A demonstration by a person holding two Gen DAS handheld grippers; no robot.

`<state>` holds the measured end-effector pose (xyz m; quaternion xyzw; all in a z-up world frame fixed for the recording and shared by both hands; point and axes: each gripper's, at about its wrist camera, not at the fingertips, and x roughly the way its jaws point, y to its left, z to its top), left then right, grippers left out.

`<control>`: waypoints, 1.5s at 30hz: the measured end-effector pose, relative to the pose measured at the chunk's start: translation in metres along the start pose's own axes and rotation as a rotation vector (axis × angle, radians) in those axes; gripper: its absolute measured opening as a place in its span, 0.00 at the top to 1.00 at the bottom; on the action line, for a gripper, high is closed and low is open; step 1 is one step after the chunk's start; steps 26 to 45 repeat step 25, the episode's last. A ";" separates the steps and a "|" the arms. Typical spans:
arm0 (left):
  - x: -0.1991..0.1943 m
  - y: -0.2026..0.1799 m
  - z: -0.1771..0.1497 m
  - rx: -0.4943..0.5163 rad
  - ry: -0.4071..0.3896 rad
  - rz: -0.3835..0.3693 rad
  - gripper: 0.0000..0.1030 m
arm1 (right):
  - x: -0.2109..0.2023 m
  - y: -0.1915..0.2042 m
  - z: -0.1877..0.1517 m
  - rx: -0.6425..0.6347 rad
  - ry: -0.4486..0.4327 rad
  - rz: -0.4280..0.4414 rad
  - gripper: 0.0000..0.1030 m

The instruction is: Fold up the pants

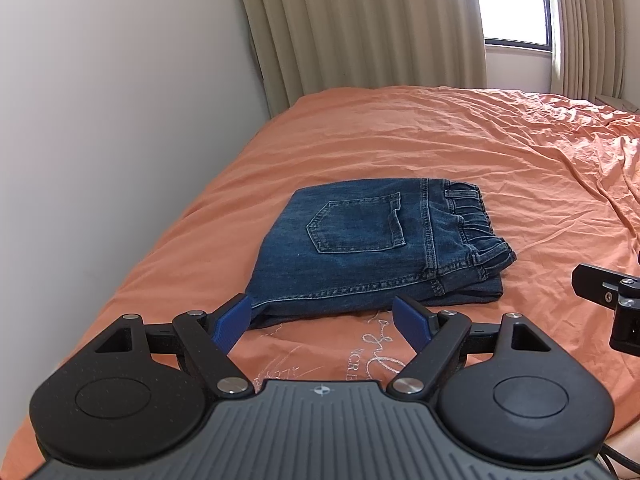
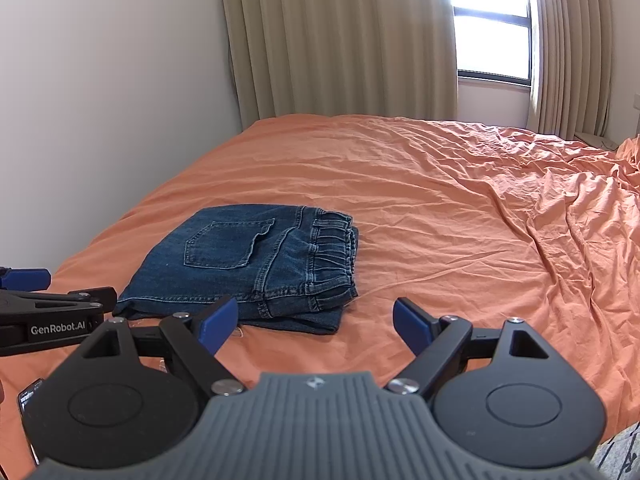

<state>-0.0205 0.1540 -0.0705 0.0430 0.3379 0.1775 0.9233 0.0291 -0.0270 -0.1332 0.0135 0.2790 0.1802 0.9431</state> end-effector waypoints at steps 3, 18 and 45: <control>-0.003 -0.001 0.000 0.006 -0.015 -0.013 0.09 | -0.001 0.000 0.000 0.001 -0.001 -0.001 0.21; -0.009 -0.005 0.007 0.009 -0.038 -0.050 0.09 | -0.002 0.000 0.002 -0.005 -0.004 0.008 0.21; -0.010 -0.005 0.006 0.010 -0.038 -0.051 0.09 | -0.003 -0.002 0.001 -0.001 0.004 0.006 0.21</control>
